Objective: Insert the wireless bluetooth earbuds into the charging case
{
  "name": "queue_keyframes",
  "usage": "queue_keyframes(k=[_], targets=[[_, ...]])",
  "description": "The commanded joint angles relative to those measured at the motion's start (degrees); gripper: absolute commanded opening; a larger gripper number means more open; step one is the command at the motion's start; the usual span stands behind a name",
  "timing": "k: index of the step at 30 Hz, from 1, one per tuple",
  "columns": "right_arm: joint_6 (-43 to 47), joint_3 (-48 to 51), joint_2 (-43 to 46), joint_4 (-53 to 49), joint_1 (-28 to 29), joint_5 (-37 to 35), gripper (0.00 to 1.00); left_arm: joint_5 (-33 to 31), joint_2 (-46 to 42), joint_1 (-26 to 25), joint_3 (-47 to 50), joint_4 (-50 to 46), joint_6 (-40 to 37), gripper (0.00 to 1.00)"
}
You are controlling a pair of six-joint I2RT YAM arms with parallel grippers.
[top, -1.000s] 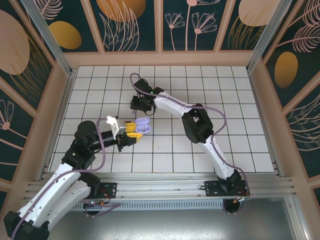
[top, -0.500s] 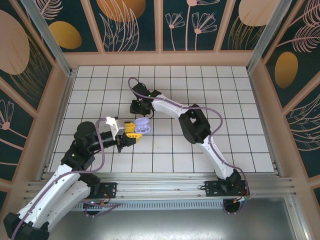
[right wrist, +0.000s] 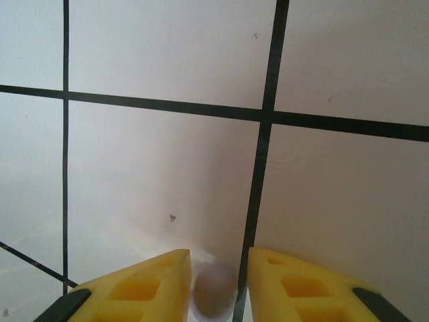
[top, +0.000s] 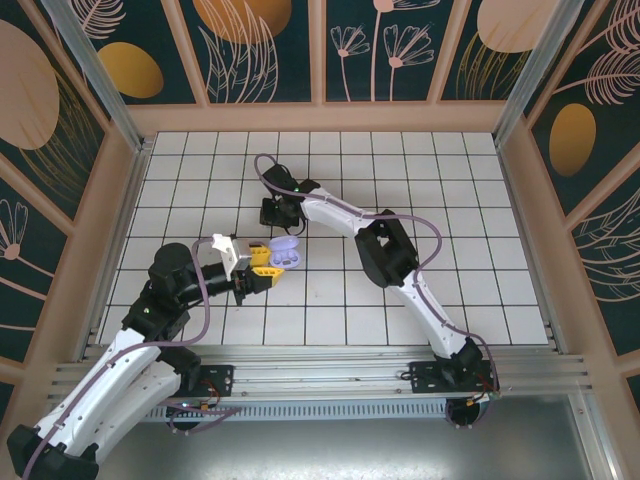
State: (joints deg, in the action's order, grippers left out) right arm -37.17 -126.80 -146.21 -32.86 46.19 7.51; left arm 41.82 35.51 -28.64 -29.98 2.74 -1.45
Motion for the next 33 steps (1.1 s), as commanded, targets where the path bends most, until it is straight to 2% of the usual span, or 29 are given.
queue_keyframes(k=[1, 5, 17, 25, 33], targets=[[1.3, -1.6, -1.6, -3.1, 0.5, -1.4, 0.26, -0.3, -0.7, -0.2, 0.5, 0.5, -1.1, 0.16], [2.0, -1.7, -1.1, -4.9, 0.2, -1.1, 0.21, -0.4, -0.8, -0.2, 0.4, 0.4, -1.1, 0.16], [8.1, 3.9, 6.4, -8.9, -2.1, -4.2, 0.18, -1.2, -0.2, -0.2, 0.4, 0.9, -1.0, 0.16], [15.6, 21.0, 16.3, -6.3, -4.1, -5.0, 0.18, -1.0, 1.0, -0.2, 0.4, 1.5, -1.3, 0.17], [23.6, 37.4, 24.7, -4.5, -6.9, -0.6, 0.18, -0.9, 2.3, -0.1, 1.0, 3.4, -1.1, 0.17]])
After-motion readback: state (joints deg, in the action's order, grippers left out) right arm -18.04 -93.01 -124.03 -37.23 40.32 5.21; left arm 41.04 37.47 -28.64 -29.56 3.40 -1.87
